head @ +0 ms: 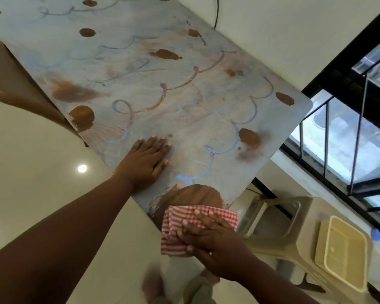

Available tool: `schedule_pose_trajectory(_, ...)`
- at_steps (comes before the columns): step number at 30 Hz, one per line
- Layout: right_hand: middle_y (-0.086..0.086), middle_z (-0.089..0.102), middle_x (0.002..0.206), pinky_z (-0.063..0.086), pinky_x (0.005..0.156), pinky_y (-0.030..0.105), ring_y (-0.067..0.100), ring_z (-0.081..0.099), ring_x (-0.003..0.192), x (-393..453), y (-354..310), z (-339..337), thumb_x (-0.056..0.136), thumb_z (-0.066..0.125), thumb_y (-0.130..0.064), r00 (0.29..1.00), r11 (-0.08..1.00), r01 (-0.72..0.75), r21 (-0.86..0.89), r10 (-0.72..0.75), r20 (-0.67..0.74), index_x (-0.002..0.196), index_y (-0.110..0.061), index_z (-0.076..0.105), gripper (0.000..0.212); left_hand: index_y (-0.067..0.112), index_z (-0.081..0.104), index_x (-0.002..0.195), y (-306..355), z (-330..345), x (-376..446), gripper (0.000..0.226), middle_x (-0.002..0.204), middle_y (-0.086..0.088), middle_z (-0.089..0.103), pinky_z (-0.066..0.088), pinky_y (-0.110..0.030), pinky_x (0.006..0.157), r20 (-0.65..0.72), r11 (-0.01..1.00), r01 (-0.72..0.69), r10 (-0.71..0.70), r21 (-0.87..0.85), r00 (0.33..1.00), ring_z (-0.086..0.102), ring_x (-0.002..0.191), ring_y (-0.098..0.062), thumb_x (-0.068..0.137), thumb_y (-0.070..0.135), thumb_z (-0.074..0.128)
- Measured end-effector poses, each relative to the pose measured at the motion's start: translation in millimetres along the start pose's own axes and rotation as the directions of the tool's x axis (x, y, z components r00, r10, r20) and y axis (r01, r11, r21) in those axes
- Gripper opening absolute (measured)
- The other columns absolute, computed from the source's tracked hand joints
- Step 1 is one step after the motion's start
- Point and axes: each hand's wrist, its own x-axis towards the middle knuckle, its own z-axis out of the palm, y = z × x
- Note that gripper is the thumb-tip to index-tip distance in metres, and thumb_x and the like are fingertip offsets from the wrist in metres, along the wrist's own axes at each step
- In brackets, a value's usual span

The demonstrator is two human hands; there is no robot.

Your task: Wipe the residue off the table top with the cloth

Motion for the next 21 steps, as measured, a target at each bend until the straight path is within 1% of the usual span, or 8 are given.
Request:
schedule_pose_trajectory(3, -0.026, 0.038, 0.14, 0.01, 0.113, 0.044, 0.012, 0.021, 0.142, -10, 27, -14, 0.097, 0.031, -0.053, 0.995, 0.997, -0.071, 0.034, 0.073, -0.067, 0.135, -0.046, 0.04, 0.039, 0.026, 0.021, 0.151, 1, 0, 0, 0.073, 0.157, 0.005, 0.012, -0.004, -0.036, 0.117, -0.007, 1.0, -0.002, 0.002, -0.005, 1.0, 0.0, 0.145, -0.012, 0.088, 0.058, 0.003)
schedule_pose_trajectory(5, -0.026, 0.035, 0.141, 0.015, 0.113, 0.042, 0.006, 0.017, 0.141, -7, 48, -26, 0.096, 0.032, -0.054, 0.987, 0.991, -0.133, 0.018, 0.134, -0.092, 0.134, -0.048, 0.04, 0.039, 0.026, 0.022, 0.151, 0, -1, 0, 0.072, 0.157, 0.005, 0.013, -0.003, -0.036, 0.117, -0.012, 1.0, 0.0, 0.0, -0.006, 1.0, 0.002, 0.145, -0.013, 0.089, 0.058, 0.004)
schedule_pose_trajectory(8, -0.026, 0.026, 0.143, 0.007, 0.116, 0.034, 0.002, 0.005, 0.142, 13, 69, -41, 0.093, 0.023, -0.062, 0.98, 0.983, -0.18, 0.05, 0.183, -0.081, 0.135, -0.047, 0.035, 0.047, 0.026, 0.023, 0.15, 0, -1, 0, 0.07, 0.157, 0.004, 0.016, 0.0, -0.038, 0.118, -0.018, 1.0, -0.003, 0.003, -0.006, 1.0, 0.006, 0.146, -0.016, 0.09, 0.057, 0.006)
schedule_pose_trajectory(10, -0.026, 0.023, 0.143, 0.004, 0.116, 0.031, 0.002, 0.001, 0.142, 32, 72, -48, 0.092, 0.027, -0.057, 0.973, 0.974, -0.215, 0.078, 0.22, -0.074, 0.136, -0.047, 0.034, 0.046, 0.026, 0.024, 0.15, 0, -1, 0, 0.069, 0.156, 0.005, 0.016, 0.001, -0.038, 0.118, -0.021, 1.0, -0.004, 0.003, -0.012, 1.0, 0.006, 0.146, -0.016, 0.09, 0.057, 0.008)
schedule_pose_trajectory(13, -0.025, 0.016, 0.145, -0.002, 0.116, 0.033, 0.009, -0.002, 0.144, 57, 70, -52, 0.094, 0.03, -0.051, 0.969, 0.967, -0.246, 0.067, 0.248, -0.024, 0.139, -0.046, 0.034, 0.045, 0.028, 0.022, 0.15, -1, 0, -1, 0.067, 0.156, 0.007, 0.013, -0.002, -0.035, 0.117, -0.023, 1.0, -0.004, 0.004, 0.002, 1.0, 0.004, 0.145, -0.014, 0.091, 0.057, 0.008)
schedule_pose_trajectory(17, -0.022, 0.013, 0.149, -0.01, 0.114, 0.034, 0.013, -0.005, 0.145, 68, 66, -49, 0.09, 0.019, -0.056, 0.981, 0.981, -0.192, 0.028, 0.193, -0.003, 0.141, -0.044, 0.031, 0.053, 0.027, 0.021, 0.15, -3, 0, 1, 0.066, 0.155, 0.007, 0.014, 0.0, -0.034, 0.116, -0.019, 1.0, -0.003, 0.004, 0.02, 1.0, 0.008, 0.145, -0.016, 0.094, 0.059, 0.007)
schedule_pose_trajectory(19, -0.024, 0.011, 0.146, -0.01, 0.115, 0.036, 0.012, -0.006, 0.144, 62, 69, -50, 0.089, 0.015, -0.058, 0.993, 0.993, -0.116, 0.021, 0.116, -0.005, 0.141, -0.044, 0.028, 0.056, 0.027, 0.024, 0.149, -3, 0, 1, 0.064, 0.155, 0.005, 0.017, 0.002, -0.034, 0.116, -0.015, 1.0, -0.009, 0.009, 0.019, 1.0, 0.012, 0.145, -0.018, 0.096, 0.059, 0.006)
schedule_pose_trajectory(21, -0.024, 0.012, 0.146, -0.011, 0.114, 0.036, 0.011, -0.008, 0.142, 52, 75, -52, 0.092, 0.016, -0.057, 0.999, 1.0, -0.011, -0.011, 0.011, 0.034, 0.141, -0.042, 0.028, 0.053, 0.028, 0.025, 0.15, -4, 0, 1, 0.062, 0.155, 0.005, 0.019, 0.003, -0.033, 0.116, -0.007, 1.0, -0.004, 0.004, 0.022, 1.0, 0.013, 0.145, -0.019, 0.097, 0.057, 0.008)
